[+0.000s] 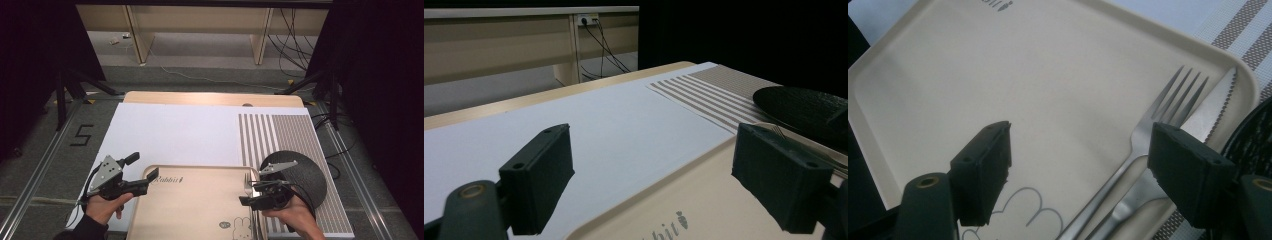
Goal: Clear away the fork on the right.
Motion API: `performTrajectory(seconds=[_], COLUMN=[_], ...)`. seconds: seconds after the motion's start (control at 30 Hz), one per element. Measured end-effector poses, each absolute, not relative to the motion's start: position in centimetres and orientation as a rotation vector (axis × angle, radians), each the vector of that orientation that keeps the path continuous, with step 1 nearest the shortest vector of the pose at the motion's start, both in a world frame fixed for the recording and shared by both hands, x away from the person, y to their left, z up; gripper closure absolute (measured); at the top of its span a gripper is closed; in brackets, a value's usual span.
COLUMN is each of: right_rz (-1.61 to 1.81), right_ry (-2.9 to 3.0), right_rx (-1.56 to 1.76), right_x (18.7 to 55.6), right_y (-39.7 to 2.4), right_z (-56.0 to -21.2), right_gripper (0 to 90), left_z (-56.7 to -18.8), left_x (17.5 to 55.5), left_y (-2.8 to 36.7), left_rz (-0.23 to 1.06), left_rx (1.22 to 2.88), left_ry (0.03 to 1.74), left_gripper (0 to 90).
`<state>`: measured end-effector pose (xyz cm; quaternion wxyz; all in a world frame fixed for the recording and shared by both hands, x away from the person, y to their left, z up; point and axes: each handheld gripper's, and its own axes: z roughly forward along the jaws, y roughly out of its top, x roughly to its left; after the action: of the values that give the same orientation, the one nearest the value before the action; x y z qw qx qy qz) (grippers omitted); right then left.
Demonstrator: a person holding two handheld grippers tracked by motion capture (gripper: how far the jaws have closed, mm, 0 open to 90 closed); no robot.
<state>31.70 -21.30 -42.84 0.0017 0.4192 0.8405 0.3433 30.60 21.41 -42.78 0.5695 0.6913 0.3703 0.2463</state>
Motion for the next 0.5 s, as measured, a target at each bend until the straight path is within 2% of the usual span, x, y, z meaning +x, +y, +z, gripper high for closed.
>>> performTrajectory(seconds=[0.5], right_rz=[1.181], right_ry=[2.529], right_rx=[1.396], right_x=[32.0], right_y=[-23.5], right_z=[-42.2], right_gripper=[24.0], left_z=[-42.7], left_x=[30.6], left_y=[21.5], left_rz=[0.581], left_rx=[1.620], left_ry=[0.870], left_gripper=[16.0])
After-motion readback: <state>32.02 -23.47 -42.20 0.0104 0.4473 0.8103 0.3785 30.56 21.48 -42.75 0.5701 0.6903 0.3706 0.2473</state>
